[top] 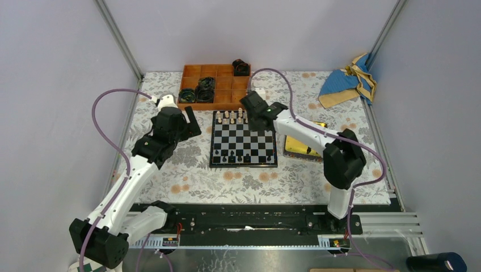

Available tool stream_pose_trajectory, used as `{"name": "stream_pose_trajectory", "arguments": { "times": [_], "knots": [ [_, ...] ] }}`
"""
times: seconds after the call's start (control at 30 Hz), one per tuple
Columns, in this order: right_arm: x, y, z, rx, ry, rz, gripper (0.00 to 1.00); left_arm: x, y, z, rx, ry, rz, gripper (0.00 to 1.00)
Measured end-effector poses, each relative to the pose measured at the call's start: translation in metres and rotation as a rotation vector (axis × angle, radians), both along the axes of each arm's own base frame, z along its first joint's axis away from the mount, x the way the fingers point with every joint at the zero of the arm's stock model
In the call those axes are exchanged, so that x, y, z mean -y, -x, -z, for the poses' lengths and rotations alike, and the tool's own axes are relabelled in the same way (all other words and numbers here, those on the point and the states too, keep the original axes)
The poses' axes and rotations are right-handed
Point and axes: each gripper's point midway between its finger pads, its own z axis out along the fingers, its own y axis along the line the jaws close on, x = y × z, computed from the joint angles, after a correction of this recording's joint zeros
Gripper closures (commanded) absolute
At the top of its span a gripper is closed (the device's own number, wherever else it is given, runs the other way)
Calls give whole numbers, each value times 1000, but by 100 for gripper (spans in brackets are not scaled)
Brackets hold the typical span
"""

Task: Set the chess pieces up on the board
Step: Place the chess piece on the chessboard.

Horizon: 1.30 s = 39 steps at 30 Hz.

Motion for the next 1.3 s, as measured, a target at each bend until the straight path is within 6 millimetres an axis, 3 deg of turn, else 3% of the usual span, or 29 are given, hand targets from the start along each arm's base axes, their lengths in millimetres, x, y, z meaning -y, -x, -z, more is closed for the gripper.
{"name": "stream_pose_trajectory", "arguments": {
  "times": [0.33,0.57,0.77,1.3],
  "knots": [
    [-57,29,27,-48,29,-134,100,-3,3,-8,30,8,-3,1],
    [-76,49,37,-73,40,-195,100,-4,6,-7,30,9,-3,1],
    [-83,58,38,-80,40,-221,100,-4,6,-6,28,8,-3,1],
    [-71,67,66,-123,86,-220,100,-4,6,-5,26,8,-3,1]
  ]
}}
